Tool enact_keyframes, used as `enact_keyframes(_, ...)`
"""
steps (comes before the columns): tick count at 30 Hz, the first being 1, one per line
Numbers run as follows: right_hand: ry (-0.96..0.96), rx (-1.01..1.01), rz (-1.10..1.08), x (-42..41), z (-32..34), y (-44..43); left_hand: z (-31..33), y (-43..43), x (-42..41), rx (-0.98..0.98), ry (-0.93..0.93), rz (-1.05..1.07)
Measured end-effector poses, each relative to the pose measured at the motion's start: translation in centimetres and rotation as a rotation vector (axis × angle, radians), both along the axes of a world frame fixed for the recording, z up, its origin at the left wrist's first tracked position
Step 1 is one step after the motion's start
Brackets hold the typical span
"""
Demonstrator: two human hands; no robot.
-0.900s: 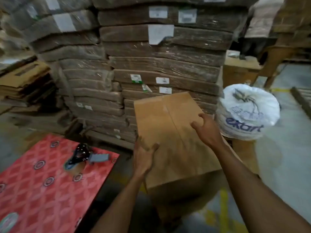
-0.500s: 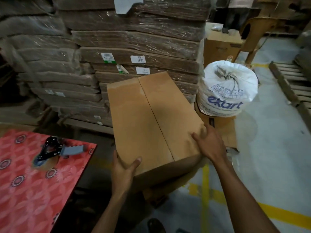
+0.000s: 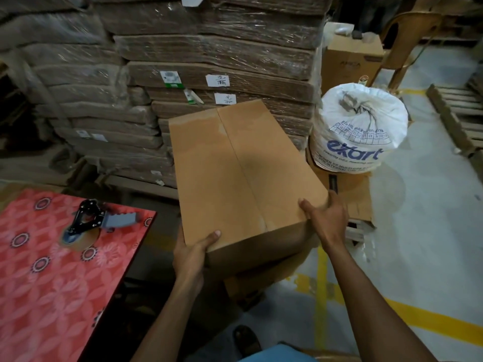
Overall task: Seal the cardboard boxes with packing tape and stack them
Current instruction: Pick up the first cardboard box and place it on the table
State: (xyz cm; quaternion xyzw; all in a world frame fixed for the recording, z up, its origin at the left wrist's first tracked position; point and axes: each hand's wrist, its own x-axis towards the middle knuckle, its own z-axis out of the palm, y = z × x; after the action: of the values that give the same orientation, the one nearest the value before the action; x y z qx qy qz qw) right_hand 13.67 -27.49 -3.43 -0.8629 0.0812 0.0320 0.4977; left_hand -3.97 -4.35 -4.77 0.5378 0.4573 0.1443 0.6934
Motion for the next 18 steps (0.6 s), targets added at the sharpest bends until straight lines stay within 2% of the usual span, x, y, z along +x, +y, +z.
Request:
enact_keyframes(8,-0.174,0.098,0.022,-1.2,4.8,3.9,4.9,5.6,-2.7,0.176,-0.146,-0.036)
enact_keyframes(13,-0.286,0.199,0.175,-3.6,7.9,10.2,9.5,10.1,-7.4,0.331,-0.230,0.093)
enact_keyframes(18,-0.323,0.264,0.346,-8.5,10.2,18.6,13.1,14.6,-15.4,0.438,-0.250,0.274)
